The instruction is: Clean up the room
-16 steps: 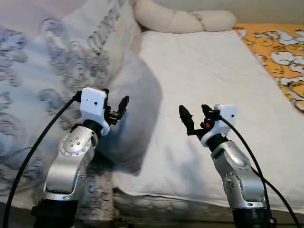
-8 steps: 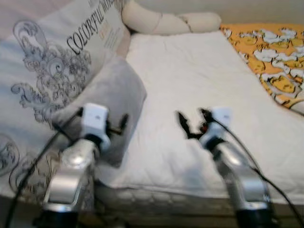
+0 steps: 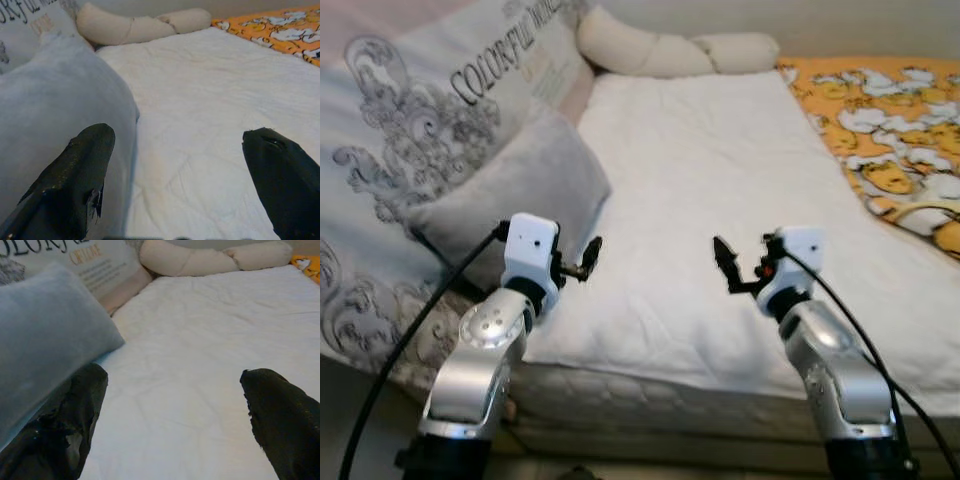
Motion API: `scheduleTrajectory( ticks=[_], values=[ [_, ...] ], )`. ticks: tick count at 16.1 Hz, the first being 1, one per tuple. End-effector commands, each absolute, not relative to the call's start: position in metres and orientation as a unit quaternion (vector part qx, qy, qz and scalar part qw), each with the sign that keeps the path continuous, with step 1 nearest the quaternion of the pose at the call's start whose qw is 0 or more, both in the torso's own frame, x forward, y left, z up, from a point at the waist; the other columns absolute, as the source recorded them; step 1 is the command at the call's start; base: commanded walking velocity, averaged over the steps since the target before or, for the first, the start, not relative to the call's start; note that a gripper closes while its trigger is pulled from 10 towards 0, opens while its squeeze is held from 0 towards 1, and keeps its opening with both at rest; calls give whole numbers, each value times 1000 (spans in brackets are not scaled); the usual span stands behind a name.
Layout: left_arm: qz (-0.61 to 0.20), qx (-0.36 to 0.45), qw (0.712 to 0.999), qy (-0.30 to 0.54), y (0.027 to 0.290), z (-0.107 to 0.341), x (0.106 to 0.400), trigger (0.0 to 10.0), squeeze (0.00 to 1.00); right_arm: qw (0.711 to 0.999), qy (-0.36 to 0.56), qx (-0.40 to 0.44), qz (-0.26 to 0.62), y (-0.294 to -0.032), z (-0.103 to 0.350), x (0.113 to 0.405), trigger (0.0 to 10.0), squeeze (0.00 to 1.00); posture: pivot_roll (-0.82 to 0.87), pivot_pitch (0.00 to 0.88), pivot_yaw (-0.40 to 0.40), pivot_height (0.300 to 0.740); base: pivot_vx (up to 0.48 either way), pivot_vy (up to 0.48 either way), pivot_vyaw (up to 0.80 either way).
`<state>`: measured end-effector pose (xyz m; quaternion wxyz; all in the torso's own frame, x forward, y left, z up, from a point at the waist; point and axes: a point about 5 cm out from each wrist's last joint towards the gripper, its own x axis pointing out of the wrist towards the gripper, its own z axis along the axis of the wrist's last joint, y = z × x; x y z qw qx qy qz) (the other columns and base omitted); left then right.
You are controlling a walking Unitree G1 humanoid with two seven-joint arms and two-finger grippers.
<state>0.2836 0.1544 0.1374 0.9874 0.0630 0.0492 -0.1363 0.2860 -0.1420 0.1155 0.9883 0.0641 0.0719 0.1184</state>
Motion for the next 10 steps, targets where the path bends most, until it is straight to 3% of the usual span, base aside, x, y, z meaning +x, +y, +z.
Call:
scheduleTrajectory(
  ticks=[1,2,3,4,10],
  values=[
    [-130,67,988,52,158,138,284,10000,1000,987,66,64,132,-134,121,289,10000,1000,55,0,44,740,0,-285,0],
    [-130,65,988,52,157,137,283,10000,1000,989,77,54,113,-136,118,290,10000,1000,54,0,43,740,0,-285,0],
    [-130,64,988,52,157,137,283,10000,1000,988,82,67,116,-135,117,290,10000,816,55,0,42,740,0,-289,0],
    [-129,60,988,53,156,137,283,10000,1000,987,77,57,126,-134,118,290,10000,0,55,0,41,740,0,-292,0],
    [-126,53,989,54,154,136,284,10000,1000,991,82,32,101,-139,116,292,10000,0,51,0,42,740,0,-298,0]
  ],
)
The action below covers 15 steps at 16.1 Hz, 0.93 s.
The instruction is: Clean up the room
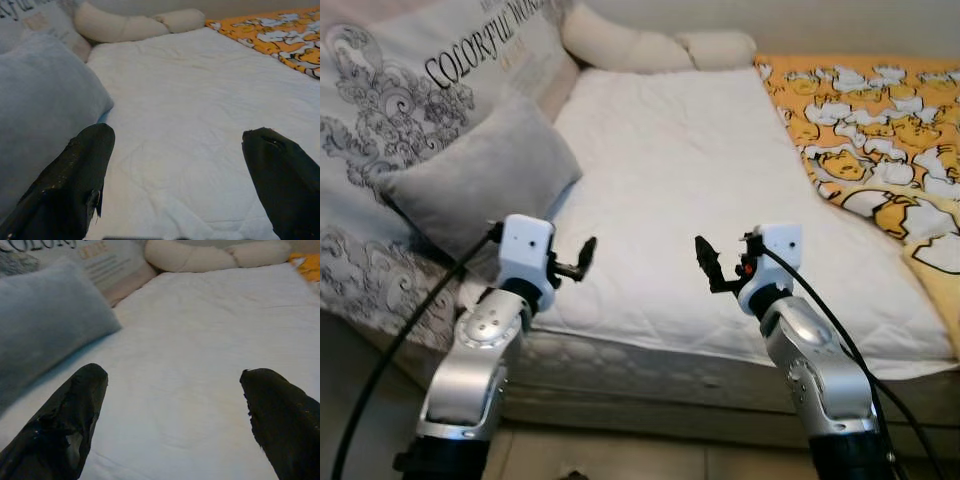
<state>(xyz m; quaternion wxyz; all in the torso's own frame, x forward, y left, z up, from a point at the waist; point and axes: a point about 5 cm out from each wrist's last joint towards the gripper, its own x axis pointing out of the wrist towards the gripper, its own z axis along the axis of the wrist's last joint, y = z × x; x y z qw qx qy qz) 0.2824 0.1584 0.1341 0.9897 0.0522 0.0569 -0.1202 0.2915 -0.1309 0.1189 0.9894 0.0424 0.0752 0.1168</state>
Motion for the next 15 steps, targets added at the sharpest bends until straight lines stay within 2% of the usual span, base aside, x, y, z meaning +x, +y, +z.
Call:
scheduleTrajectory(
  ticks=[1,4,15],
  values=[
    [-126,53,989,53,154,136,284,10000,1000,992,82,24,92,-141,116,293,10000,0,51,0,42,740,0,-319,0],
    [-125,53,989,52,153,137,285,10000,1000,992,85,20,92,-142,114,294,10000,0,52,0,42,740,0,-345,0],
    [-125,58,989,53,152,136,287,10000,1000,992,89,3,90,-146,113,297,10000,0,47,0,45,740,0,-467,0]
  ],
)
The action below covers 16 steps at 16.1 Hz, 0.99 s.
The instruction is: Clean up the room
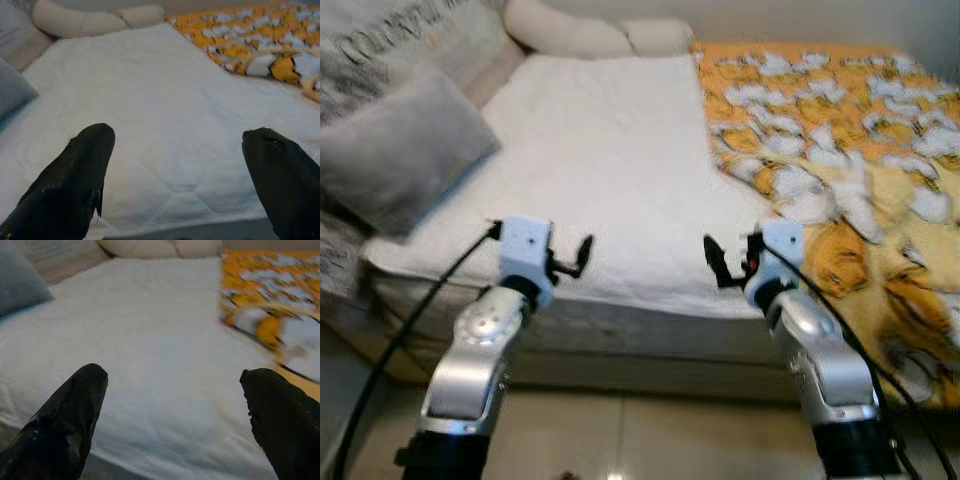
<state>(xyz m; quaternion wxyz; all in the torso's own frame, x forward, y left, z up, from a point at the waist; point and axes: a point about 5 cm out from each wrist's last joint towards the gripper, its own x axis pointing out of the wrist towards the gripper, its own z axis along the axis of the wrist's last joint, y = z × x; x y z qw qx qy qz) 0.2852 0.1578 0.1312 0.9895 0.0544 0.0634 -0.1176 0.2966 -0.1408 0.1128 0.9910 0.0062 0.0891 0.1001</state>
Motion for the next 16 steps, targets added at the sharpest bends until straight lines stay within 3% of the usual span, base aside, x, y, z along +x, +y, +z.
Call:
scheduleTrajectory(
  ticks=[1,16],
  values=[
    [-125,59,989,54,152,136,287,10000,1000,992,88,2,89,-146,114,297,10000,0,47,0,45,740,0,-480,0],
    [-129,60,988,56,149,135,290,10000,1000,992,88,-11,94,-148,116,300,10000,0,39,0,41,740,0,-480,0]
  ],
)
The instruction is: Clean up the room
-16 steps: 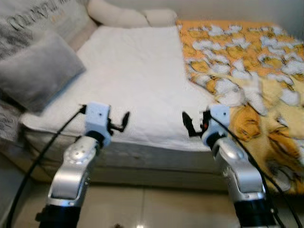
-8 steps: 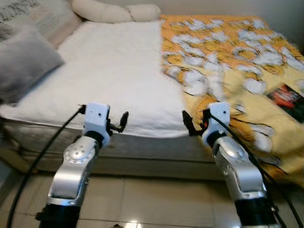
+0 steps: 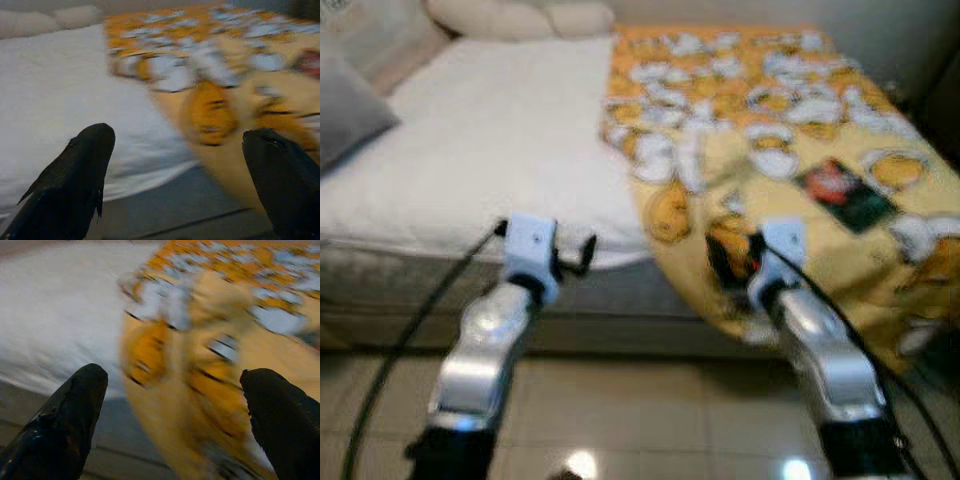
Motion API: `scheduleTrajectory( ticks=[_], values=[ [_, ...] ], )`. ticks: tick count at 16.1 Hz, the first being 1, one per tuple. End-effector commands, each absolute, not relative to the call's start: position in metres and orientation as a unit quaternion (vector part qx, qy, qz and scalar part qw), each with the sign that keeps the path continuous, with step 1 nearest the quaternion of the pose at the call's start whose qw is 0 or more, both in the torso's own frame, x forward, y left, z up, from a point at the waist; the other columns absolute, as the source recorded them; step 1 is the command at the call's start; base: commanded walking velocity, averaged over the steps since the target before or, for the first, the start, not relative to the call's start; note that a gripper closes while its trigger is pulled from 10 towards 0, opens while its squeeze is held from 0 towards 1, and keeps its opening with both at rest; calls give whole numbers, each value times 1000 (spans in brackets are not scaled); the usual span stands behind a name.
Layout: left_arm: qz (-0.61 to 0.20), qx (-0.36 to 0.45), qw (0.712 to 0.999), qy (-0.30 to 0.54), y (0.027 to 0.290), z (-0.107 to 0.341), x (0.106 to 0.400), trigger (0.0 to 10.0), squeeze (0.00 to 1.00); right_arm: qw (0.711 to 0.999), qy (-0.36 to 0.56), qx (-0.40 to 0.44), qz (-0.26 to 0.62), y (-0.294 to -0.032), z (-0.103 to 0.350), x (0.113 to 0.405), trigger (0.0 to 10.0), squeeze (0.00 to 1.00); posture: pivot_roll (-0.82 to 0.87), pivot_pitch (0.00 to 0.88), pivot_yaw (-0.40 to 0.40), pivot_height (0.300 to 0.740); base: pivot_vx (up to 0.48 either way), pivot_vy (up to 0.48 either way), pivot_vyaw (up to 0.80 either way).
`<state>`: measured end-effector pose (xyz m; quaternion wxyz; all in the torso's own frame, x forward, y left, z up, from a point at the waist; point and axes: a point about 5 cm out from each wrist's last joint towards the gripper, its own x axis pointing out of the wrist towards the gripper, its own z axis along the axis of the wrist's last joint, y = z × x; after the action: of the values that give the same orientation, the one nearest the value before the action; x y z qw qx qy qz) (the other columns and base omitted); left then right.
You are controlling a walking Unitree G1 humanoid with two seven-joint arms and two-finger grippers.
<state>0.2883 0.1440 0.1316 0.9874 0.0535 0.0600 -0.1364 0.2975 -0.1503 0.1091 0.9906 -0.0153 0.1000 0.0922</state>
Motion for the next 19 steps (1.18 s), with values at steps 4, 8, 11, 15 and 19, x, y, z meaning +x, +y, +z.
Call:
scheduleTrajectory(
  ticks=[4,8,11,15,19],
  values=[
    [-133,66,987,57,150,135,290,10000,1000,991,88,-12,97,-144,115,300,10000,0,45,0,36,740,0,-480,0],
    [-142,77,986,50,148,141,295,10000,1000,991,92,-9,99,-141,114,301,10000,0,62,0,-8,740,0,-472,0],
    [-145,77,985,48,145,142,297,10000,1000,990,94,-11,102,-140,113,301,10000,0,52,0,-11,740,0,-467,0],
    [-146,77,985,47,144,142,297,10000,1000,991,93,-12,100,-140,114,301,10000,0,51,0,-12,740,0,-451,0],
    [-115,65,990,40,146,145,301,10000,996,990,97,-10,102,-137,112,299,10000,0,51,0,-20,740,0,0,0]
  ],
)
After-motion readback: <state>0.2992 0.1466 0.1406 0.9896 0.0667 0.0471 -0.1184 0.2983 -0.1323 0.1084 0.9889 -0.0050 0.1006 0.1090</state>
